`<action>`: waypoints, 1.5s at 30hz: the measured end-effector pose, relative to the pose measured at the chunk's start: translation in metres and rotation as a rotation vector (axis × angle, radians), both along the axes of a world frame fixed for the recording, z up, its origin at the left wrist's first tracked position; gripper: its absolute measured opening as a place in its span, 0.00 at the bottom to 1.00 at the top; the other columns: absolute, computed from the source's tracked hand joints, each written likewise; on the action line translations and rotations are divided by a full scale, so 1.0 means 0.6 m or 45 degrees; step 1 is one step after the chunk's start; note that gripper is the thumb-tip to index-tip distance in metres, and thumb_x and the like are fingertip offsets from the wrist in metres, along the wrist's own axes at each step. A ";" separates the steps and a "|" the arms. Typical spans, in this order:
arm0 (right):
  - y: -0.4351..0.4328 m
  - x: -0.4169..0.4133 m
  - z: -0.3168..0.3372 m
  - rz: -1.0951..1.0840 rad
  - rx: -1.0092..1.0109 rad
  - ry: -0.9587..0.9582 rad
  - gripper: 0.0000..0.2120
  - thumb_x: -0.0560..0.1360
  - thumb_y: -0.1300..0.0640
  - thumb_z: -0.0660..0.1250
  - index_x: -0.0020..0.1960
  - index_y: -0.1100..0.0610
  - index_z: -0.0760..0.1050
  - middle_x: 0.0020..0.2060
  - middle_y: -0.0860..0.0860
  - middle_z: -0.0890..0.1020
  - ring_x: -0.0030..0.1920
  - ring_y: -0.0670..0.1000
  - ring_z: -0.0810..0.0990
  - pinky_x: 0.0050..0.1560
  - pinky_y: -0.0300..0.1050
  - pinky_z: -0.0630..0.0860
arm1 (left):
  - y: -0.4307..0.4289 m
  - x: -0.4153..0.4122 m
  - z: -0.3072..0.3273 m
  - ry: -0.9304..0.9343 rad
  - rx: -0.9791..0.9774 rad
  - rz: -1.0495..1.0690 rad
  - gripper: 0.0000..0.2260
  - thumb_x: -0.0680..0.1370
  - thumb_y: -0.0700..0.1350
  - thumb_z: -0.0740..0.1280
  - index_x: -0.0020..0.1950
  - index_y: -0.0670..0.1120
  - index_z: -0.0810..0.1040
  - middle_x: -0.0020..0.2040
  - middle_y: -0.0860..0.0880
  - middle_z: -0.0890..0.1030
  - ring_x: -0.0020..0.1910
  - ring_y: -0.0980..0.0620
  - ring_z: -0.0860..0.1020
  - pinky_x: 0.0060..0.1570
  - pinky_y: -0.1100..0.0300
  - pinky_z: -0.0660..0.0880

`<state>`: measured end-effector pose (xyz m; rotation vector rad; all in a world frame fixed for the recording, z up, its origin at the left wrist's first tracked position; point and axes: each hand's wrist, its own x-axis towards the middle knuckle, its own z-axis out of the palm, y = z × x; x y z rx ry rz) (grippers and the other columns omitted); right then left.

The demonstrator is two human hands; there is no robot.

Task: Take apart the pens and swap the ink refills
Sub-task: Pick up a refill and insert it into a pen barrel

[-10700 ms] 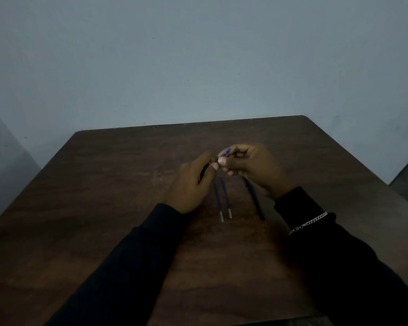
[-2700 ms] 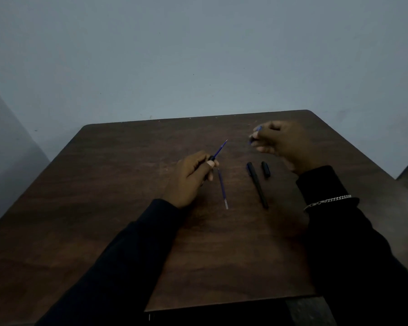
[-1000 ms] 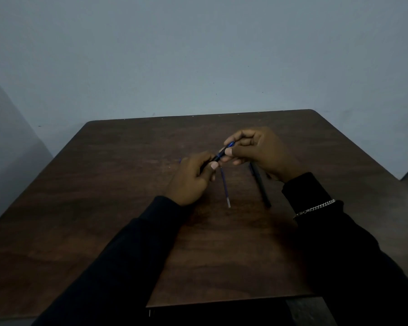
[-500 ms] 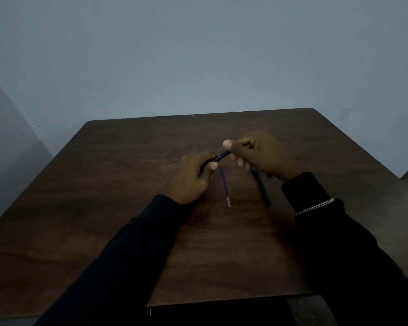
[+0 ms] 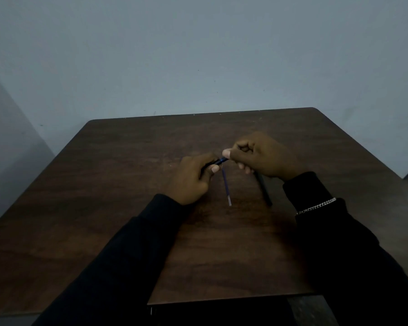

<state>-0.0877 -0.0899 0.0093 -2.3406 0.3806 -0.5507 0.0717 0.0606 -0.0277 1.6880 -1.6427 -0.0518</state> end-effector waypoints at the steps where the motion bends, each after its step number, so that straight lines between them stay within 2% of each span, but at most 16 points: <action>1: 0.000 0.001 -0.001 -0.019 -0.024 0.010 0.20 0.82 0.45 0.68 0.36 0.56 0.80 0.28 0.52 0.83 0.26 0.48 0.80 0.28 0.36 0.75 | 0.000 -0.002 0.001 0.006 -0.005 -0.010 0.06 0.84 0.39 0.65 0.50 0.41 0.81 0.37 0.52 0.77 0.34 0.60 0.73 0.33 0.71 0.64; 3: -0.001 0.000 -0.002 -0.051 -0.010 0.009 0.23 0.81 0.41 0.66 0.35 0.55 0.81 0.27 0.52 0.83 0.25 0.48 0.81 0.28 0.36 0.75 | -0.001 -0.004 0.001 0.025 0.003 -0.016 0.07 0.85 0.40 0.65 0.50 0.41 0.81 0.37 0.52 0.77 0.35 0.58 0.74 0.33 0.70 0.65; 5: -0.004 -0.003 0.001 -0.032 0.053 0.011 0.19 0.80 0.41 0.68 0.38 0.51 0.84 0.30 0.50 0.85 0.28 0.47 0.83 0.30 0.35 0.77 | -0.002 -0.004 0.001 0.020 0.016 0.001 0.07 0.85 0.40 0.65 0.50 0.41 0.81 0.37 0.50 0.79 0.34 0.55 0.75 0.34 0.68 0.64; 7: -0.007 -0.006 0.004 0.037 0.178 0.009 0.06 0.78 0.48 0.73 0.48 0.49 0.85 0.36 0.49 0.88 0.33 0.46 0.86 0.35 0.37 0.80 | -0.003 -0.002 0.001 0.009 0.002 0.021 0.06 0.84 0.39 0.66 0.49 0.42 0.81 0.36 0.49 0.80 0.33 0.57 0.74 0.33 0.68 0.63; 9: -0.012 -0.006 0.003 0.070 0.267 -0.009 0.11 0.75 0.58 0.77 0.57 0.54 0.83 0.43 0.52 0.89 0.39 0.47 0.87 0.41 0.40 0.83 | -0.003 -0.001 0.001 0.008 0.009 0.029 0.06 0.84 0.39 0.66 0.48 0.43 0.80 0.35 0.51 0.78 0.33 0.60 0.74 0.32 0.69 0.64; 12: -0.011 -0.004 0.004 0.098 0.290 -0.055 0.09 0.75 0.66 0.76 0.54 0.61 0.82 0.43 0.56 0.89 0.40 0.51 0.88 0.43 0.43 0.84 | -0.004 0.001 0.000 0.017 0.044 0.031 0.07 0.84 0.40 0.65 0.48 0.44 0.80 0.36 0.50 0.79 0.34 0.58 0.75 0.32 0.67 0.64; 16: -0.004 -0.001 0.002 0.085 0.237 -0.034 0.03 0.79 0.61 0.73 0.48 0.60 0.83 0.36 0.56 0.88 0.34 0.53 0.87 0.37 0.43 0.83 | -0.003 0.002 -0.002 0.012 0.030 0.014 0.07 0.84 0.41 0.65 0.50 0.42 0.81 0.38 0.48 0.81 0.36 0.53 0.77 0.34 0.64 0.66; 20: -0.001 0.002 0.000 0.027 0.044 0.041 0.20 0.82 0.45 0.67 0.37 0.56 0.81 0.29 0.54 0.85 0.27 0.51 0.83 0.29 0.38 0.77 | -0.002 -0.001 -0.001 0.005 0.037 0.011 0.06 0.84 0.39 0.66 0.51 0.40 0.82 0.38 0.49 0.80 0.35 0.59 0.74 0.34 0.69 0.65; 22: -0.003 0.001 0.000 0.010 0.056 0.023 0.21 0.81 0.43 0.67 0.39 0.58 0.83 0.31 0.54 0.85 0.29 0.51 0.84 0.31 0.38 0.78 | -0.002 -0.002 0.000 0.024 0.033 0.008 0.06 0.84 0.39 0.66 0.50 0.41 0.82 0.38 0.49 0.80 0.35 0.58 0.75 0.34 0.67 0.66; 25: -0.005 -0.003 0.003 0.053 0.189 -0.041 0.06 0.77 0.53 0.75 0.52 0.54 0.85 0.44 0.51 0.88 0.41 0.46 0.87 0.42 0.37 0.82 | -0.002 -0.002 0.001 0.031 0.043 0.021 0.06 0.84 0.40 0.66 0.48 0.46 0.79 0.37 0.53 0.79 0.36 0.58 0.75 0.33 0.64 0.65; 28: -0.008 -0.006 0.006 0.106 0.202 -0.076 0.15 0.72 0.66 0.78 0.58 0.57 0.83 0.52 0.52 0.87 0.51 0.48 0.87 0.52 0.35 0.80 | -0.003 -0.004 0.002 0.043 0.076 0.028 0.07 0.84 0.41 0.65 0.47 0.48 0.79 0.36 0.54 0.77 0.35 0.60 0.73 0.34 0.62 0.63; 32: -0.004 -0.005 0.008 0.077 0.197 -0.092 0.09 0.73 0.69 0.76 0.50 0.60 0.84 0.46 0.51 0.88 0.47 0.46 0.86 0.49 0.35 0.79 | -0.002 -0.003 0.003 0.054 0.090 0.023 0.07 0.85 0.41 0.65 0.49 0.44 0.80 0.37 0.50 0.79 0.36 0.57 0.74 0.34 0.60 0.67; 36: -0.001 -0.003 0.005 0.043 0.262 -0.087 0.02 0.77 0.63 0.75 0.49 0.59 0.84 0.37 0.52 0.88 0.37 0.47 0.87 0.42 0.39 0.82 | -0.001 -0.002 0.003 0.044 0.069 0.022 0.06 0.84 0.40 0.65 0.50 0.43 0.81 0.38 0.48 0.80 0.37 0.51 0.76 0.36 0.57 0.68; 39: 0.004 0.002 0.001 -0.001 0.154 -0.046 0.11 0.80 0.53 0.71 0.43 0.58 0.83 0.34 0.52 0.87 0.32 0.49 0.86 0.37 0.40 0.82 | -0.001 -0.001 0.001 0.050 0.077 0.022 0.06 0.84 0.40 0.65 0.51 0.43 0.81 0.40 0.47 0.81 0.39 0.49 0.78 0.39 0.53 0.71; 41: 0.004 0.002 0.002 -0.001 0.151 -0.034 0.09 0.78 0.52 0.73 0.45 0.58 0.84 0.36 0.51 0.88 0.35 0.47 0.87 0.39 0.39 0.82 | 0.000 -0.001 0.000 0.047 0.069 0.022 0.06 0.84 0.39 0.65 0.51 0.43 0.81 0.40 0.48 0.81 0.39 0.49 0.77 0.38 0.54 0.70; 45: -0.001 -0.008 0.010 0.082 0.217 -0.068 0.13 0.72 0.66 0.78 0.55 0.58 0.84 0.50 0.51 0.88 0.51 0.46 0.87 0.51 0.35 0.80 | -0.001 -0.003 0.002 0.071 0.089 0.028 0.07 0.84 0.40 0.65 0.49 0.50 0.79 0.37 0.54 0.78 0.37 0.59 0.75 0.36 0.60 0.66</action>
